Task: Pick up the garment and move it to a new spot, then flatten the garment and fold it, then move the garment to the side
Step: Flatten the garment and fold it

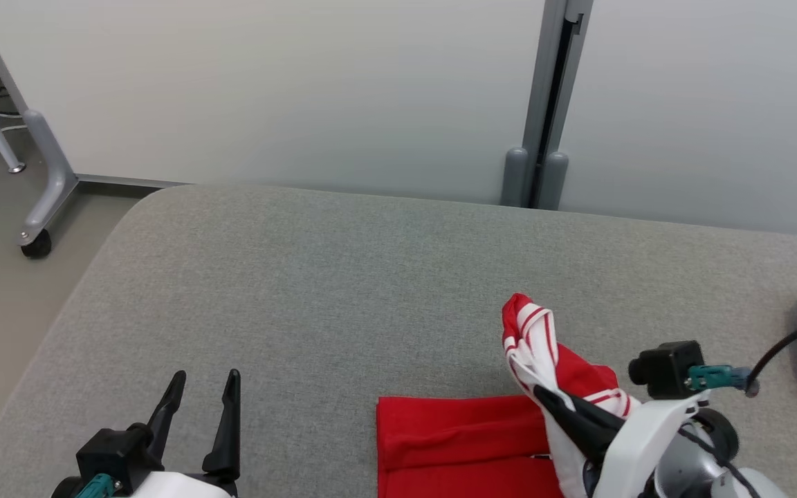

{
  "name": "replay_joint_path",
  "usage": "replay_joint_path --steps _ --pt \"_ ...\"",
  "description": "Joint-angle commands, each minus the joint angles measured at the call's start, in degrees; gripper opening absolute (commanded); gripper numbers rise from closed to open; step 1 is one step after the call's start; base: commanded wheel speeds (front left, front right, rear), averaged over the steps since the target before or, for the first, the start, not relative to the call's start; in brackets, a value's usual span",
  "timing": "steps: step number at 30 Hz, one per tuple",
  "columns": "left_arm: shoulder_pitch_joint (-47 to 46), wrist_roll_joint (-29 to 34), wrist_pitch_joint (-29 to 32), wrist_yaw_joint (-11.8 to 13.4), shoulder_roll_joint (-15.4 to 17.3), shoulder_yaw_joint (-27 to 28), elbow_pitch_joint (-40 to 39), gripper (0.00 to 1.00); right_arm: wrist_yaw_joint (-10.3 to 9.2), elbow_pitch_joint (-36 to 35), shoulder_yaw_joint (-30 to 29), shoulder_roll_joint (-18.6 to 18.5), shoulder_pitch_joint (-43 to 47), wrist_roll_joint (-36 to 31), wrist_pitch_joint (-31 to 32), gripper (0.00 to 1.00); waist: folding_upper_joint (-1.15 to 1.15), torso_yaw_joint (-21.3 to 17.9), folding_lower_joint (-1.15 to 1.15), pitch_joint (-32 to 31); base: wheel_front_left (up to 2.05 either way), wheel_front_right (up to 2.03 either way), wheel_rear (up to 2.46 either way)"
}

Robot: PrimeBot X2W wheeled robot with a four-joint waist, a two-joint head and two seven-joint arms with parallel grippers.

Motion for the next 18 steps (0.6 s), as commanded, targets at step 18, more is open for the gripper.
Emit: replay_joint_path --steps 18 --pt "-2.4 -0.3 0.3 -1.4 -0.2 -1.0 3.1 1.0 0.03 19.9 9.4 10.8 -7.2 5.0 -4.6 0.0 0.0 6.3 0.0 0.4 0.0 0.0 0.0"
